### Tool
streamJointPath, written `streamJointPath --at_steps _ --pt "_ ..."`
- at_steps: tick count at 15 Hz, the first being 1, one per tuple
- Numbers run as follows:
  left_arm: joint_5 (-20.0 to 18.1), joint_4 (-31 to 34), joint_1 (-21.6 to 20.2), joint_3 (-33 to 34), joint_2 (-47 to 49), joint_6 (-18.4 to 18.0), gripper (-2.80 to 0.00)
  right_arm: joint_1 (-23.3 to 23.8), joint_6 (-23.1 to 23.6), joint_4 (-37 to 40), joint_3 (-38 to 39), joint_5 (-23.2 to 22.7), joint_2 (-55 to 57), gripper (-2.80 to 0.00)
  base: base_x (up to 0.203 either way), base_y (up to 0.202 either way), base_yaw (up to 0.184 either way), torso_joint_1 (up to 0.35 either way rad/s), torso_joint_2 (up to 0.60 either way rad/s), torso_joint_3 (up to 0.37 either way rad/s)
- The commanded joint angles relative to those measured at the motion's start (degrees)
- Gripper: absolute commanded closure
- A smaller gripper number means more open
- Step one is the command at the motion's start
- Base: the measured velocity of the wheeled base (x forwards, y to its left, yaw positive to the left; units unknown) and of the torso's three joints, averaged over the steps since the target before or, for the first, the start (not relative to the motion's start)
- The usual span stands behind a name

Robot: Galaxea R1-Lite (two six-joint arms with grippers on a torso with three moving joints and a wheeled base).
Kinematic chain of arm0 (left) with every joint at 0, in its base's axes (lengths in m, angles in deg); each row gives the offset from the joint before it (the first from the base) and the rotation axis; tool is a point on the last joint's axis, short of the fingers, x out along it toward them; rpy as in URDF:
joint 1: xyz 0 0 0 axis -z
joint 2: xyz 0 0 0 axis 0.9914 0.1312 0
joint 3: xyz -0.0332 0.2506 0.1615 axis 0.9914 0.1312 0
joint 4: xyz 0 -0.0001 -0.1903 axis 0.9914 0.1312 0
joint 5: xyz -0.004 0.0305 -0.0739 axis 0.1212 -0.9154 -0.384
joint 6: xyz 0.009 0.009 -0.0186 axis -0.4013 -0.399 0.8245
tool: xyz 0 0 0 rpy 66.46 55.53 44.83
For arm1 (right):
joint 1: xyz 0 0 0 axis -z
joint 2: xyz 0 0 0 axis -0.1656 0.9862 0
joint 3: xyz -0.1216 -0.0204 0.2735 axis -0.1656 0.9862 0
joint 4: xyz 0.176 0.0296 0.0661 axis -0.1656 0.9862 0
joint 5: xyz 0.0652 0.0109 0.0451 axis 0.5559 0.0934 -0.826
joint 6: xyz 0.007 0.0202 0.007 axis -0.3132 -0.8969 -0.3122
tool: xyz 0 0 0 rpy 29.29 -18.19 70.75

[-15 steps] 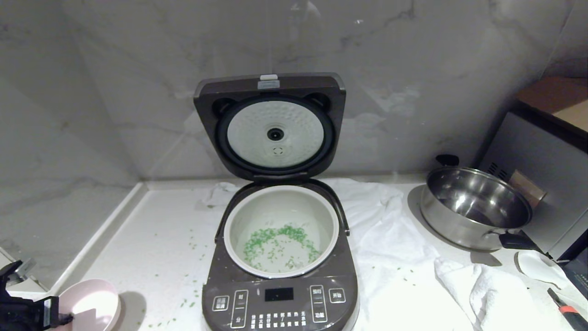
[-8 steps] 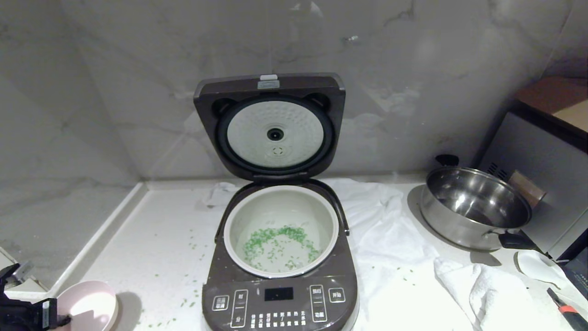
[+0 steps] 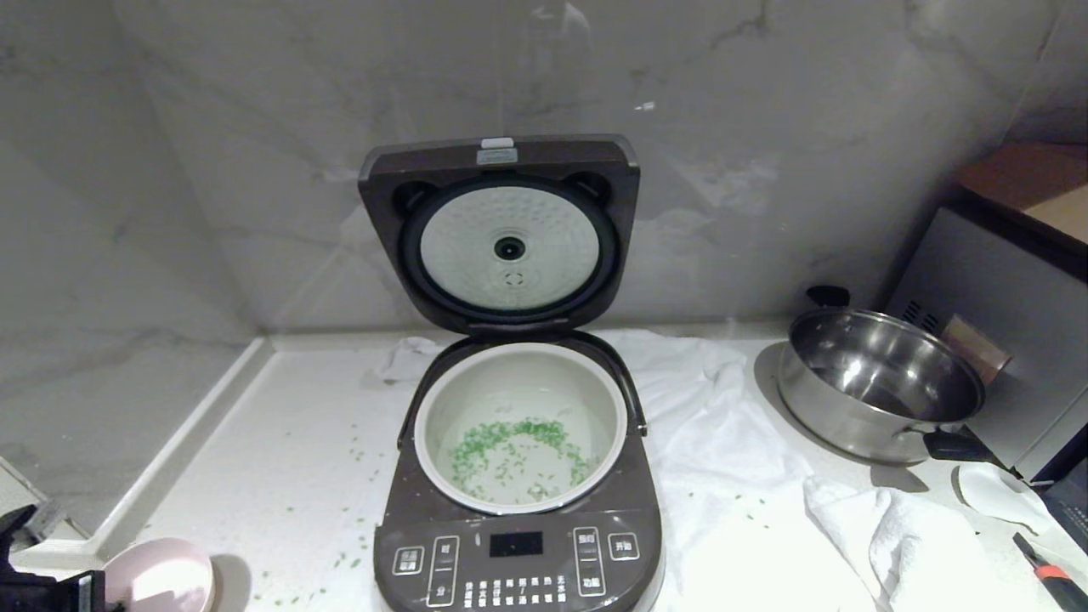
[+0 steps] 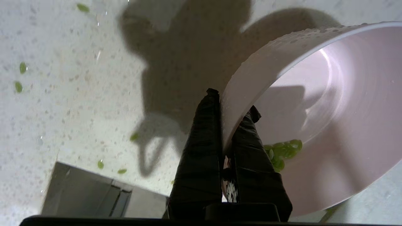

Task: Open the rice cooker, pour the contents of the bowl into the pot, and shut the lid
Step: Place the bowl on the table

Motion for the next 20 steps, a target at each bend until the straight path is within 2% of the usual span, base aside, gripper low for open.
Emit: streamJointPath --at_steps 1,5,8,13,16,20 --pt "1.9 -0.1 -0.5 2.0 -0.2 -2.2 0.0 -0.1 -0.5 0.0 0.3 0.0 -0.1 0.0 0.0 0.0 0.0 0.0 0.0 0.0" --pt "3.1 -0.3 -3.9 3.0 0.8 -3.2 0.0 -0.1 -0.4 0.0 0.3 0.0 -0.1 0.0 0.0 0.0 0.0 0.0 0.0 0.0" --pt "3.3 -0.5 -7.7 -1.0 3.0 -3.2 0.0 0.0 -0.4 0.0 0.3 0.0 -0.1 0.0 0.0 0.0 0.0 0.0 0.0 0.0" --pt "3.4 -0.5 -11.0 -8.4 9.7 -2.7 0.0 0.0 -0.4 0.0 0.3 0.0 -0.1 0.0 0.0 0.0 0.0 0.0 0.0 0.0" --pt "4.3 -0.3 -15.1 -12.1 11.8 -3.4 0.0 0.0 -0.4 0.0 0.3 0.0 -0.1 0.0 0.0 0.0 0.0 0.0 0.0 0.0" --pt "4.4 -0.3 -17.2 -13.5 13.8 -4.1 0.0 0.0 -0.4 -0.1 0.3 0.0 -0.1 0.0 0.0 0.0 0.0 0.0 0.0 0.0"
